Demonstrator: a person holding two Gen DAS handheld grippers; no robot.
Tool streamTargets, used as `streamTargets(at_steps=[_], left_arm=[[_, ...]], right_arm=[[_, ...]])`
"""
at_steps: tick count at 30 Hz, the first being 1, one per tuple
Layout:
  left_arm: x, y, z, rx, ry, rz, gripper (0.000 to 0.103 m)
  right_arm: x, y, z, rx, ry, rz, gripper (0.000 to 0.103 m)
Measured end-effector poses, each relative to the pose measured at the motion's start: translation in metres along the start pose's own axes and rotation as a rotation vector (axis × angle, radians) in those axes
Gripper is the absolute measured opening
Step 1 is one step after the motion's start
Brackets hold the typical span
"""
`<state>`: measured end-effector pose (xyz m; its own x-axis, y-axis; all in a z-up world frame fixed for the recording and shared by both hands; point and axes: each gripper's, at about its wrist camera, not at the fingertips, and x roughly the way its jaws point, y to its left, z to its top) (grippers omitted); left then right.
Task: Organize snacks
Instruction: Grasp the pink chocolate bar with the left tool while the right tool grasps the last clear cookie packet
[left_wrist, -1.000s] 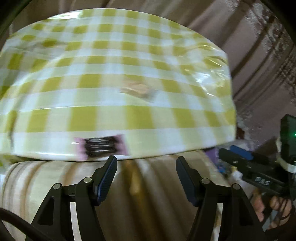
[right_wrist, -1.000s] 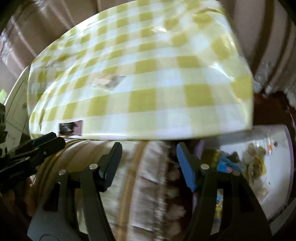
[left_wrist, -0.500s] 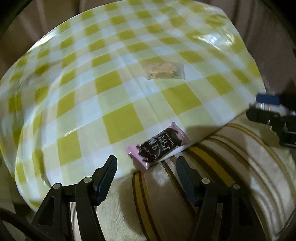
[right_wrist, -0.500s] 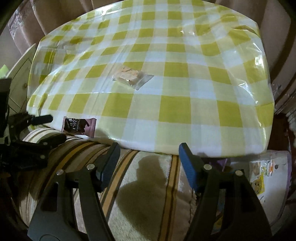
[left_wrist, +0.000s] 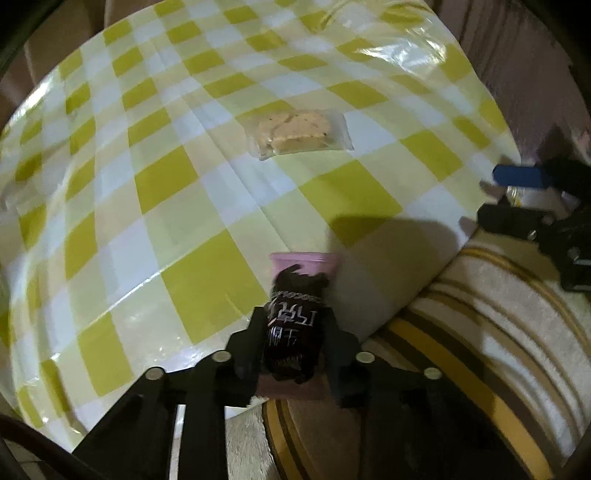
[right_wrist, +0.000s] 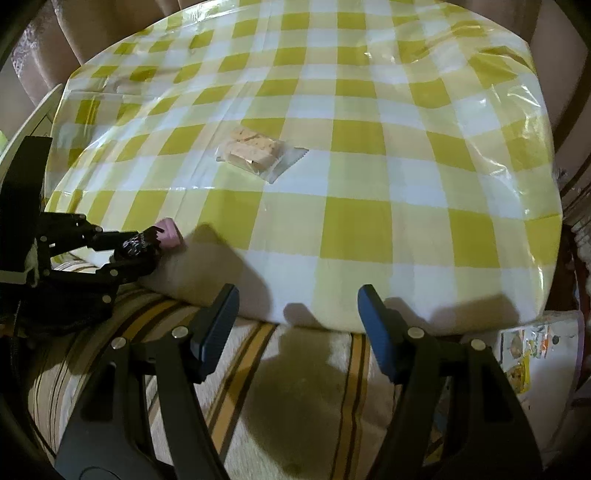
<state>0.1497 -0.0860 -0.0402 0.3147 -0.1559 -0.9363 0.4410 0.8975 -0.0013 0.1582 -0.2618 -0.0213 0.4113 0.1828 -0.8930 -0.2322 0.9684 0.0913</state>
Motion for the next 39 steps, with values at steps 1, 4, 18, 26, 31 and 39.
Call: streamTargets(at_steps=[1, 4, 18, 26, 31, 39], left_arm=[[0.000, 0.003, 0.001, -0.023, -0.003, -0.005, 0.028], [0.000, 0.016, 0.006, -0.122, -0.017, -0.006, 0.027], [-0.001, 0.065, 0.001, -0.489, -0.128, -0.006, 0.027], [0.004, 0.074, 0.007, -0.492, -0.138, -0.009, 0.027], [0.004, 0.075, 0.005, -0.496, -0.142, -0.013, 0.027], [0.004, 0.078, 0.007, -0.506, -0.147, -0.024, 0.027]], right_arm=[[0.003, 0.001, 0.004, -0.001, 0.000, -0.001, 0.070], [0.009, 0.003, 0.015, -0.002, -0.011, 0.000, 0.072], [0.046, 0.033, 0.090, -0.198, -0.101, 0.019, 0.075], [0.078, 0.052, 0.110, -0.421, -0.043, 0.058, 0.077], [0.102, 0.050, 0.113, -0.428, 0.002, 0.054, 0.067], [0.106, 0.045, 0.108, -0.357, -0.032, 0.066, 0.048]])
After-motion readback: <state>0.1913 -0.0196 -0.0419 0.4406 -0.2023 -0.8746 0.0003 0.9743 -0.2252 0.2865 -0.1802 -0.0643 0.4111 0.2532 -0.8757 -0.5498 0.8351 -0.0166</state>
